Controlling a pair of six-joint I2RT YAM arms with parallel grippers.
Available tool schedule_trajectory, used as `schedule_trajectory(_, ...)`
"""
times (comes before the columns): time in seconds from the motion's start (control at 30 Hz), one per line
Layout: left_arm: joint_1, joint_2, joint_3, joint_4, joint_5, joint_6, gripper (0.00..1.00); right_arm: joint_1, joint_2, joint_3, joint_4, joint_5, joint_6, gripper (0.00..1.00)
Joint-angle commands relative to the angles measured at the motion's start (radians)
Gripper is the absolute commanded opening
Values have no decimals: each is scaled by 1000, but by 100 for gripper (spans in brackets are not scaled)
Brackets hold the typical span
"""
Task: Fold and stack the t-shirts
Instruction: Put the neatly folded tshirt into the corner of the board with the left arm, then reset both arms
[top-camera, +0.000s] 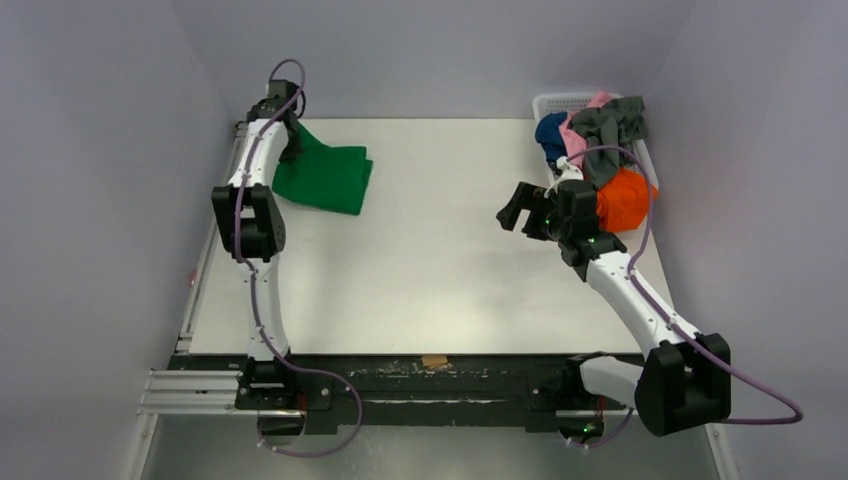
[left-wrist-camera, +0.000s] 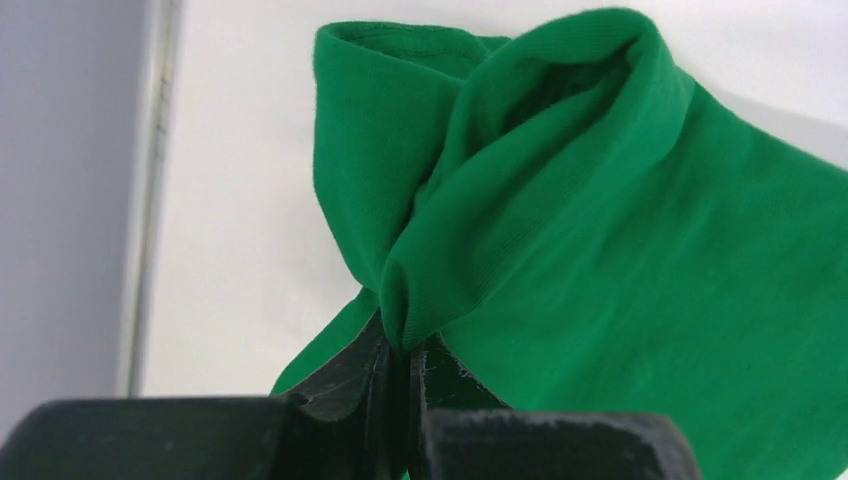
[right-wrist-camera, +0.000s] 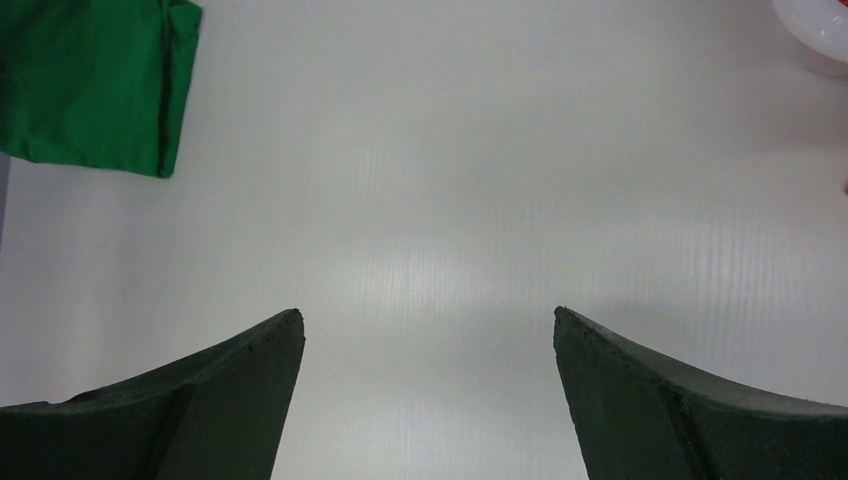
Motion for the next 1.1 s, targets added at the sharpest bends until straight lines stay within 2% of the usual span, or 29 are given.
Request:
schedule_trajectory(0.0,67,88,197,52,-29,71,0,1,-23,-4,19,47,-19,94)
schedule_trajectory(0.13,125,129,266,71,41,52,0,0,-8,3,7,78,-19,94)
schedule_trajectory(0.27,162,112,248,133,42,50,0,-1,13,13,-3,83,-19,94)
schedule_trajectory(0.3,173,110,254,140,52,54,4,0,16,13,-3,87,-19,94)
schedule_trajectory(0.37,178,105,260,158,60,68,29,1,28,16,-4,101,-15,95)
schedule_trajectory(0.4,178,103,264,166,57,73,49,1,34,19,-8,106,-14,95)
schedule_trajectory(0.43,178,99,270,170,61,75,81,1,40,24,-12,106,-14,95)
schedule_trajectory(0.47,178,93,280,164,72,72,99,1,45,25,-15,109,-14,95)
schedule_trajectory(0.57,177,36,276,136,101,30,100,0,55,24,-9,112,-7,95)
schedule_trajectory(0.7,170,-180,88,152,181,-71,100,-1,56,24,-11,120,9,96)
schedule_trajectory(0.77,156,-306,-44,172,231,-121,100,-1,33,9,-1,120,17,96)
schedule_trajectory(0.93,69,-647,-505,315,389,-229,100,-3,-23,-55,1,171,45,97)
schedule_trajectory(1.07,-99,-874,-884,407,388,-257,100,-3,-67,-135,8,163,84,97)
